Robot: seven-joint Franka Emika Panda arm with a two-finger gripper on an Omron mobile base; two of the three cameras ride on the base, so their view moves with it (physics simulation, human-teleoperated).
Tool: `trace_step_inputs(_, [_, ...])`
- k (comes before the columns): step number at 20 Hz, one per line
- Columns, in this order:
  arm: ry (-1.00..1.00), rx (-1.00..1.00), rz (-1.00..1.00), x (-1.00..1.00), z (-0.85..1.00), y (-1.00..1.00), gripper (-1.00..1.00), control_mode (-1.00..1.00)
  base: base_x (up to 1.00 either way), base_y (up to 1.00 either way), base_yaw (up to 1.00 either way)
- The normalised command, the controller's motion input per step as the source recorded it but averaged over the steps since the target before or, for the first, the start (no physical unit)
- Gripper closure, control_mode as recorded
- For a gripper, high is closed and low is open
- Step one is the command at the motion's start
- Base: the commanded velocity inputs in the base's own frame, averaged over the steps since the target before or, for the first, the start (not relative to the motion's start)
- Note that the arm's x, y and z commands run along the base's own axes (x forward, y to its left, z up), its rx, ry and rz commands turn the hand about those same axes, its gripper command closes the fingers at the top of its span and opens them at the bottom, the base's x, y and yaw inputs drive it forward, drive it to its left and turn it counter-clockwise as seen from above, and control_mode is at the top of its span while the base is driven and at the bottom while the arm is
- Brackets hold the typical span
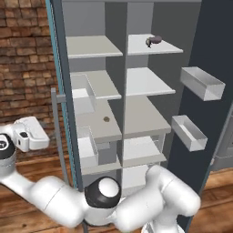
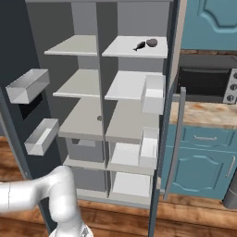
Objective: Pick up the frozen fish from the freezer, place it on any shelf in the fridge, and close the fridge and freezer doors when done.
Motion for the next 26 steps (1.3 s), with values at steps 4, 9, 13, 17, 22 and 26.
trace_step_inputs(4, [0.0, 0.0, 0.0, 0.48, -0.14, -0.04, -1.0, -1.0, 0.0, 0.0, 0.0])
trace_step_inputs(9, [0.0, 0.0, 0.05, 0.02, -0.01, -0.55, -1.0, -1.0, 0.0, 0.0, 0.0])
trace_step_inputs(13, [0.0, 0.03, 0.08, -0.28, 0.0, -0.99, -1.0, -1.0, 0.0, 0.0, 0.0])
trace_step_inputs(17, [-0.01, 0.05, 0.1, -0.12, 0.0, -1.0, -1.0, -1.0, 0.0, 0.0, 0.0])
trace_step_inputs(22, [-0.09, 0.02, 0.21, 0.0, 0.0, -1.0, -1.0, -1.0, 0.0, 0.0, 0.0])
trace_step_inputs(26, [-0.07, 0.02, 0.23, 0.23, 0.0, -1.0, -1.0, -1.0, 0.0, 0.0, 0.0])
